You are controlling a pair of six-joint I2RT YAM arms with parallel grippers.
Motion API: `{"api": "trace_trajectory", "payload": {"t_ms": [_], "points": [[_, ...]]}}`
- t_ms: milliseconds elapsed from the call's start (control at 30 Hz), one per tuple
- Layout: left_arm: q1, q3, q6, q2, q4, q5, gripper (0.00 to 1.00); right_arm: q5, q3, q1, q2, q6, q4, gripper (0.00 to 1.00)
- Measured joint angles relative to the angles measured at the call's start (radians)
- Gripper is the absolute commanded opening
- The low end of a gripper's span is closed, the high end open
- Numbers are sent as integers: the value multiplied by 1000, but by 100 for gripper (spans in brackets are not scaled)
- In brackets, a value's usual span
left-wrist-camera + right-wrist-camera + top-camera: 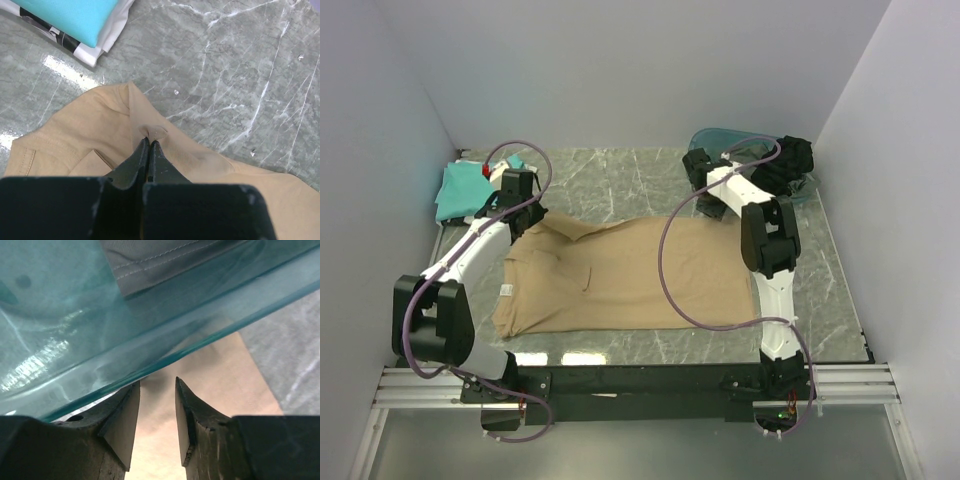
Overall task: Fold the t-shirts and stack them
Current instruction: Fold the tshirt
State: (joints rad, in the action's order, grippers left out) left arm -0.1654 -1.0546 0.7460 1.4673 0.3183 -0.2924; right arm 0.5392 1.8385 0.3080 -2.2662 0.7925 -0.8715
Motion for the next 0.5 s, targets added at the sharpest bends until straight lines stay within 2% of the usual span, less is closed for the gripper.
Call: {"api": "trace_trajectory", "payload": {"t_ms": [167,233,267,333,467,500], "points": [[0,1,0,-11,0,0,0,-14,17,10,-26,9,-6,44],[0,2,0,-15,0,0,0,-18,11,10,-24,14,-2,41],[0,2,0,-15,0,0,0,-23,0,10,-17,15,8,38],[0,2,0,-15,0,0,0,-39,-23,10,-5,20,22,27],[0,1,0,-15,1,0,0,-57,-48,10,9,25,41,16],[0,2,0,-15,1,0,0,-59,-48,10,9,26,42,10]]}}
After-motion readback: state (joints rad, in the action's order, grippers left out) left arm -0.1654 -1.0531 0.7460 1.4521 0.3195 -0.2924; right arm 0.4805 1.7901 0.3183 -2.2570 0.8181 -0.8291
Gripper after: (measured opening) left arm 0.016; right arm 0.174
